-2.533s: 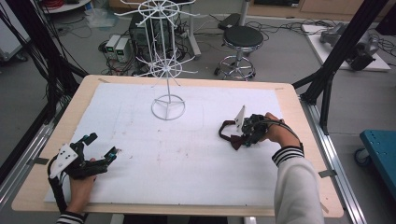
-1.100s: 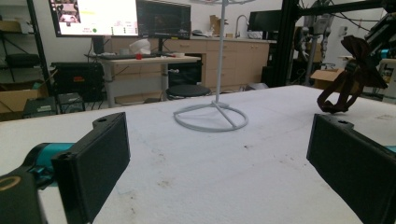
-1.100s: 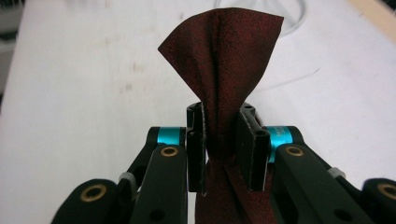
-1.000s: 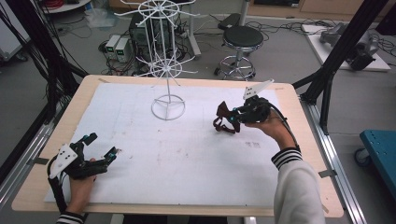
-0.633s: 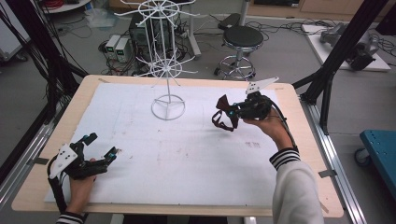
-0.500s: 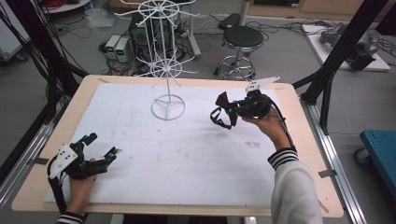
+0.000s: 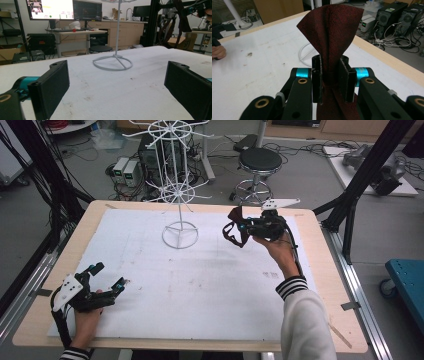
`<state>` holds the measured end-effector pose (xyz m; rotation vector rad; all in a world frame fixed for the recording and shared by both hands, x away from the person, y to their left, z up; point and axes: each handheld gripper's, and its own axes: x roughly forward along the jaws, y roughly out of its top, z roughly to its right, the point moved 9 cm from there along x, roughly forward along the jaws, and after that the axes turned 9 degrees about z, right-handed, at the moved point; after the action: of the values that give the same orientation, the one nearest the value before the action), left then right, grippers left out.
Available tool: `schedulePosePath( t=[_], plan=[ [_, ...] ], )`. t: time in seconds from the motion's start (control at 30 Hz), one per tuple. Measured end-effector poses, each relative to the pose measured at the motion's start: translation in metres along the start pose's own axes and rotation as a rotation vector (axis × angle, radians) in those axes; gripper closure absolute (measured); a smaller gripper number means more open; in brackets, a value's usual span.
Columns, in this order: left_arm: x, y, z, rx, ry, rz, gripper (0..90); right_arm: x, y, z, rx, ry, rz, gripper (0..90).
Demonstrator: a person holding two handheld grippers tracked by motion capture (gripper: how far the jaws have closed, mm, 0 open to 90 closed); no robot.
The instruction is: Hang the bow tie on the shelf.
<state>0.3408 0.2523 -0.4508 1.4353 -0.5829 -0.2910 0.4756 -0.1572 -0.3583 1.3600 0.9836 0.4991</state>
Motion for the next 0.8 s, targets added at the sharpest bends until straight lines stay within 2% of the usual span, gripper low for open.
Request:
schedulePosePath(
  t=[0.07, 0.17, 0.27, 0.4, 0.47, 0.57, 0.8],
  plan=[
    [0.000, 0.000, 0.000, 0.000, -0.001, 0.000, 6.4, 0.000, 0.001, 0.001, -0.002, -0.013, 0.003, 75.8],
    [0.000, 0.000, 0.000, -0.001, 0.000, -0.001, 6.4, 0.001, 0.005, 0.004, 0.004, -0.069, 0.028, 75.8],
    [0.000, 0.000, 0.000, 0.000, 0.000, 0.000, 6.4, 0.001, 0.011, 0.006, 0.004, -0.104, 0.066, 75.8],
    [0.000, 0.000, 0.000, 0.001, -0.001, -0.001, 6.4, 0.002, 0.014, 0.008, -0.007, -0.152, 0.078, 75.8],
    [0.000, 0.000, 0.000, -0.001, 0.000, -0.001, 6.4, 0.003, 0.016, 0.010, 0.007, -0.180, 0.091, 75.9],
    [0.000, 0.000, 0.000, 0.001, -0.001, -0.001, 6.4, 0.005, 0.020, 0.011, 0.014, -0.206, 0.107, 75.9],
    [0.000, 0.000, 0.000, -0.001, 0.000, -0.001, 6.4, 0.012, 0.033, 0.009, 0.014, -0.226, 0.132, 75.9]
  ],
)
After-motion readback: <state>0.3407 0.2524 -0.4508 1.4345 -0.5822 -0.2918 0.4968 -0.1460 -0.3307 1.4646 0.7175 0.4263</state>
